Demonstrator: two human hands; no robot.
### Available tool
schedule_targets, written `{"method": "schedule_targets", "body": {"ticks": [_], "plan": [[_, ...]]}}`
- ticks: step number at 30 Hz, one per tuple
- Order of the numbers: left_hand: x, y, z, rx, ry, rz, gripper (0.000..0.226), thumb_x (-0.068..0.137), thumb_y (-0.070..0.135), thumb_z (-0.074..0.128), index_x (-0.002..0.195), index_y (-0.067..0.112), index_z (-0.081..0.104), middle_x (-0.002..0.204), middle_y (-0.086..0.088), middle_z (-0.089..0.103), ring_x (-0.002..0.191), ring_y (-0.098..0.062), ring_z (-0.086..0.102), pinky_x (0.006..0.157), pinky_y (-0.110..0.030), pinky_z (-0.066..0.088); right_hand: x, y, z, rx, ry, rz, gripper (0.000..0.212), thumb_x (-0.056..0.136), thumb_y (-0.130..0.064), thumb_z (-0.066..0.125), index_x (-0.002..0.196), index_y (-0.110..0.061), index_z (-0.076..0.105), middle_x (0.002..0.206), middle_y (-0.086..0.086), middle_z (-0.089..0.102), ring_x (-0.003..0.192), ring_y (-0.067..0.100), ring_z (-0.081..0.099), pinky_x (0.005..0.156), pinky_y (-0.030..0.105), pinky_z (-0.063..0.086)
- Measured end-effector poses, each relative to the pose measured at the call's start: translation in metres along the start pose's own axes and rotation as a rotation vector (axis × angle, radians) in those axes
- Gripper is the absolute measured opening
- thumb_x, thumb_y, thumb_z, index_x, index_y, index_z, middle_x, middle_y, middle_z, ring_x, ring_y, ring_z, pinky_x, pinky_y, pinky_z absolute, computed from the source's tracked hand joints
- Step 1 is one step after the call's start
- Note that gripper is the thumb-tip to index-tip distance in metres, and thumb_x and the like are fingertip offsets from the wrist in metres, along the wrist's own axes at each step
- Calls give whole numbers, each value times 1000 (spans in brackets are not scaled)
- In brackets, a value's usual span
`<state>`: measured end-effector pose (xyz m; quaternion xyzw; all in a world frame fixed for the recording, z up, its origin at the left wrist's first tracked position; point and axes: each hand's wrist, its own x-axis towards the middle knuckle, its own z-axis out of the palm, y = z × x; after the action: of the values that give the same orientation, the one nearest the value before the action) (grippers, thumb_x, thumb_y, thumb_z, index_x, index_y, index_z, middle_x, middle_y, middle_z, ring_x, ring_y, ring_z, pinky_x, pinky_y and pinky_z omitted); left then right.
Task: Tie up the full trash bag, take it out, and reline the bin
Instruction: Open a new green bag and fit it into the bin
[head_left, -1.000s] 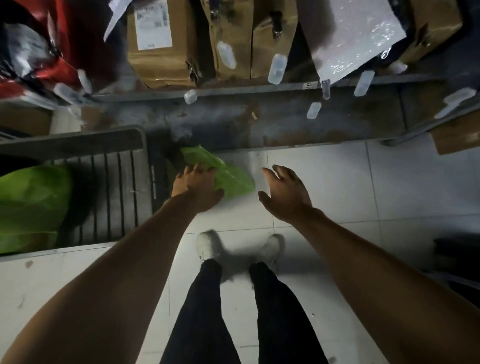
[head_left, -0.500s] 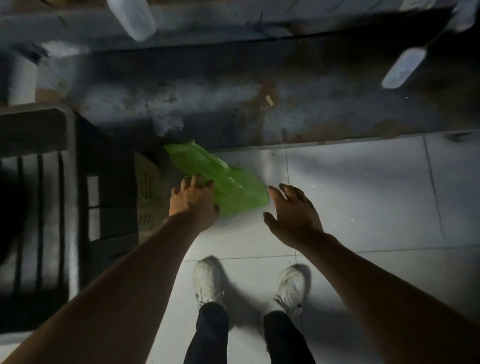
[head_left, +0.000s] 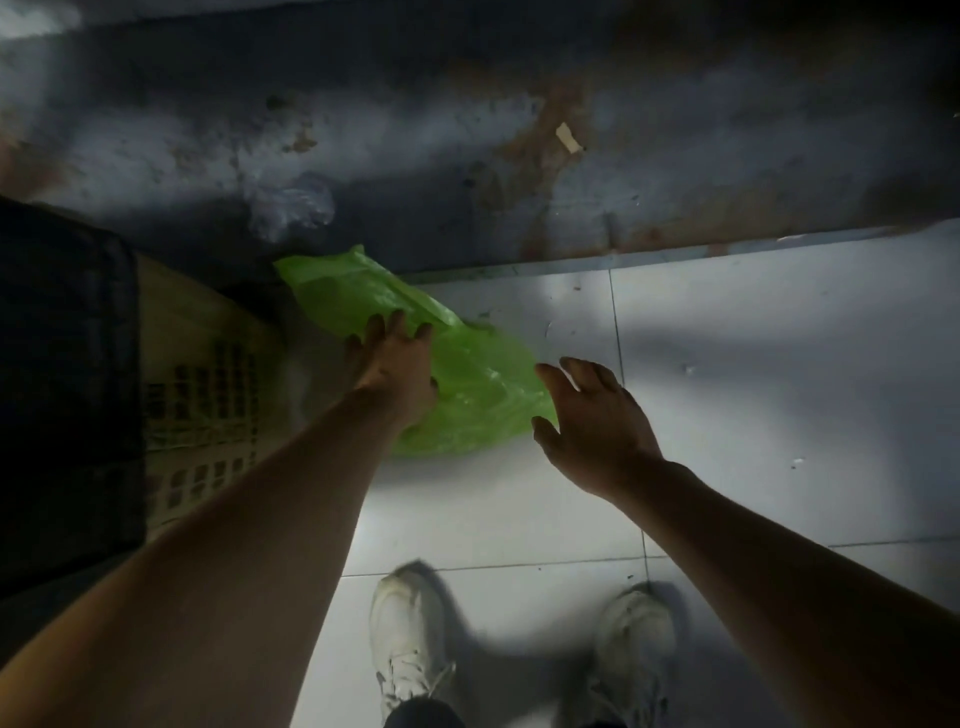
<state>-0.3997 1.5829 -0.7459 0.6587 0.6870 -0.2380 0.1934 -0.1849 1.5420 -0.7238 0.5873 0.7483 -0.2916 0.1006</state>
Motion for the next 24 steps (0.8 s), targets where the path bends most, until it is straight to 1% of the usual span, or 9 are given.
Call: {"method": "schedule_targets", "body": {"ticks": [3, 4, 7, 9, 11, 13, 16, 19, 24], "plan": [[16, -1, 18, 45, 44, 14, 69, 85, 31, 62, 147, 27, 31, 154, -8, 25, 141, -35, 23, 110, -54, 28, 19, 1, 12, 12, 14, -12, 61, 93, -37, 50, 148, -19, 30, 152, 7, 33, 141, 27, 25, 111, 38, 30], [21, -1, 23, 59, 60, 18, 64, 86, 27, 59, 145, 28, 34, 152, -8, 29, 140, -35, 25, 110, -54, 28, 25, 1, 15, 7, 21, -18, 61, 93, -37, 50, 148, -19, 31, 152, 8, 33, 141, 27, 26, 111, 38, 29], [27, -2, 30, 99, 120, 18, 34, 90, 16, 48, 121, 25, 58, 132, -8, 50, 128, -33, 38, 108, -53, 31, 36, 1, 21, 12, 26, -14, 60, 93, -37, 50, 147, -17, 32, 152, 9, 34, 140, 28, 27, 111, 39, 31], [24, 0, 31, 102, 123, 4, 28, 92, 14, 45, 109, 22, 65, 121, -6, 60, 122, -31, 46, 109, -53, 30, 35, 0, 21, 24, 23, -6, 59, 93, -36, 50, 146, -17, 33, 151, 9, 34, 141, 28, 26, 111, 39, 31], [17, 3, 27, 96, 124, -1, 25, 93, 14, 46, 105, 19, 67, 113, -6, 67, 115, -29, 56, 107, -49, 33, 28, -1, 18, 32, 16, 1, 58, 93, -35, 50, 145, -17, 34, 152, 9, 34, 141, 27, 26, 110, 39, 31], [5, 8, 16, 130, 141, 24, 22, 93, 14, 48, 103, 15, 67, 104, -9, 70, 104, -30, 65, 98, -43, 42, 17, -4, 10, 41, 2, 10, 57, 93, -35, 50, 145, -17, 34, 152, 8, 33, 141, 27, 25, 110, 39, 32], [-22, 10, -5, 65, 128, 98, 22, 94, 16, 46, 108, 15, 63, 104, -12, 70, 100, -34, 67, 85, -40, 51, -7, -8, -11, 38, -14, 27, 57, 94, -35, 50, 146, -19, 33, 153, 7, 31, 141, 26, 24, 109, 39, 33], [-57, 14, -41, -55, 125, 128, 20, 95, 15, 46, 109, 16, 59, 104, -16, 69, 96, -39, 67, 78, -42, 52, -38, -15, -42, 48, -25, 46, 56, 94, -34, 49, 146, -21, 32, 154, 7, 30, 142, 26, 22, 109, 37, 33], [-127, 31, -122, -146, 157, 99, 24, 96, 19, 44, 116, 17, 58, 108, -20, 66, 100, -42, 63, 78, -42, 49, -100, -33, -113, 100, 1, 83, 55, 94, -33, 50, 145, -21, 34, 153, 7, 32, 142, 25, 24, 107, 38, 35]]}}
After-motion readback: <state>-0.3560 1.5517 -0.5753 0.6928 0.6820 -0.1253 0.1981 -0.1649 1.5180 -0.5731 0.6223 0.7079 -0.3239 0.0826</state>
